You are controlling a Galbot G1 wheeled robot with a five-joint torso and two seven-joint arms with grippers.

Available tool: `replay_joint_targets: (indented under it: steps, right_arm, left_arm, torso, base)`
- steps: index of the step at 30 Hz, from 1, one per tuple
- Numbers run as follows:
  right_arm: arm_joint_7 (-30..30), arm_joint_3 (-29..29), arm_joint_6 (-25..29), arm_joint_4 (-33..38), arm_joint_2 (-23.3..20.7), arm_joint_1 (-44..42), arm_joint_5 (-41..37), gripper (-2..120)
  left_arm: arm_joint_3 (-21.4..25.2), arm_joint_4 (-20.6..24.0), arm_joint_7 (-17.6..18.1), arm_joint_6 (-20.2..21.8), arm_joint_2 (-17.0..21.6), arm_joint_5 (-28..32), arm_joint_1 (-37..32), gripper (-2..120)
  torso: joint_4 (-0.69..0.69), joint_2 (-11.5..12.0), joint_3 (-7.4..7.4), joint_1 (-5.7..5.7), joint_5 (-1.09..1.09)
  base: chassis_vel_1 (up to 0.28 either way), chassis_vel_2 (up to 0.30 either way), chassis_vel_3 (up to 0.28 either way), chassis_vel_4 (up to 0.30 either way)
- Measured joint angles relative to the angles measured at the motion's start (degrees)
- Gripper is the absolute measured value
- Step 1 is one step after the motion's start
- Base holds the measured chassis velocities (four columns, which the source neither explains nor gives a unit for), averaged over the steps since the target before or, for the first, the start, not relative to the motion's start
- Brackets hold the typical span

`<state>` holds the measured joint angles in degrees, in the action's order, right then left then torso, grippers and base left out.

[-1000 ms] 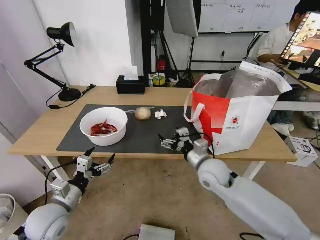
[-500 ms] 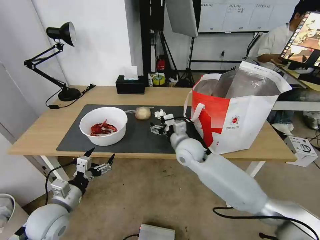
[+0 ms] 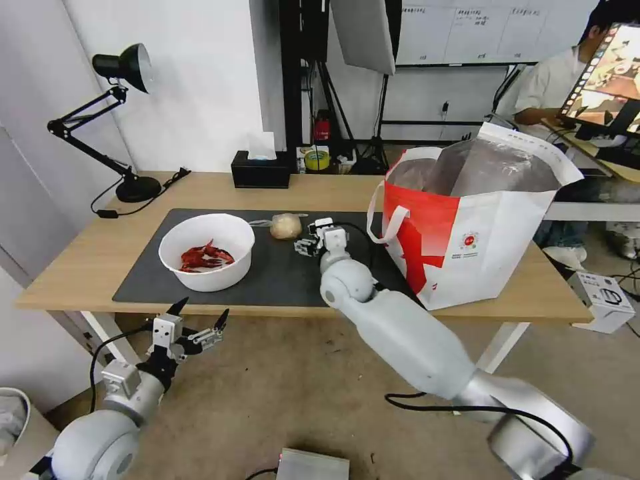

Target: Pick up the trash from the table and place it into the takeout bag.

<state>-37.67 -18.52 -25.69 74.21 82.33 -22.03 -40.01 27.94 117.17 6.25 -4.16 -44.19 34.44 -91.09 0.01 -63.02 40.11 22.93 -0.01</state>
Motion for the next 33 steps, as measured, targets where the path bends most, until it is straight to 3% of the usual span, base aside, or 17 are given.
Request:
replay_joint_targets:
  steps: [9, 22, 33]
  right_arm:
    - [-2.31, 1.58, -0.50, -6.34, 4.12, 2.73, 0.55, 100]
    - [-0.23, 5.21, 0.50, -14.67, 7.41, 5.10, 3.41, 100]
    - [1.41, 5.45, 0.98, -17.23, 7.72, 5.34, 4.18, 100]
  left_arm:
    - [0.19, -0.22, -0.05, -0.38, -0.08, -0.04, 0.01, 100]
    - [-0.25, 0.28, -0.07, -0.44, -0.03, -0.14, 0.38, 100]
    - [-0.64, 0.02, -0.07, -0.53, -0.39, -0.31, 0.55, 100]
  torso:
    - [0.00, 0.00, 0.00, 0.00, 0.01]
    - [0.00, 0.00, 0.00, -0.01, 0.01]
    - [-0.01, 0.00, 0.00, -0.01, 0.01]
  base:
    - [0.000, 0.000, 0.000, 0.000]
    - [0.000, 0.000, 0.000, 0.000]
    - [0.000, 0.000, 0.000, 0.000]
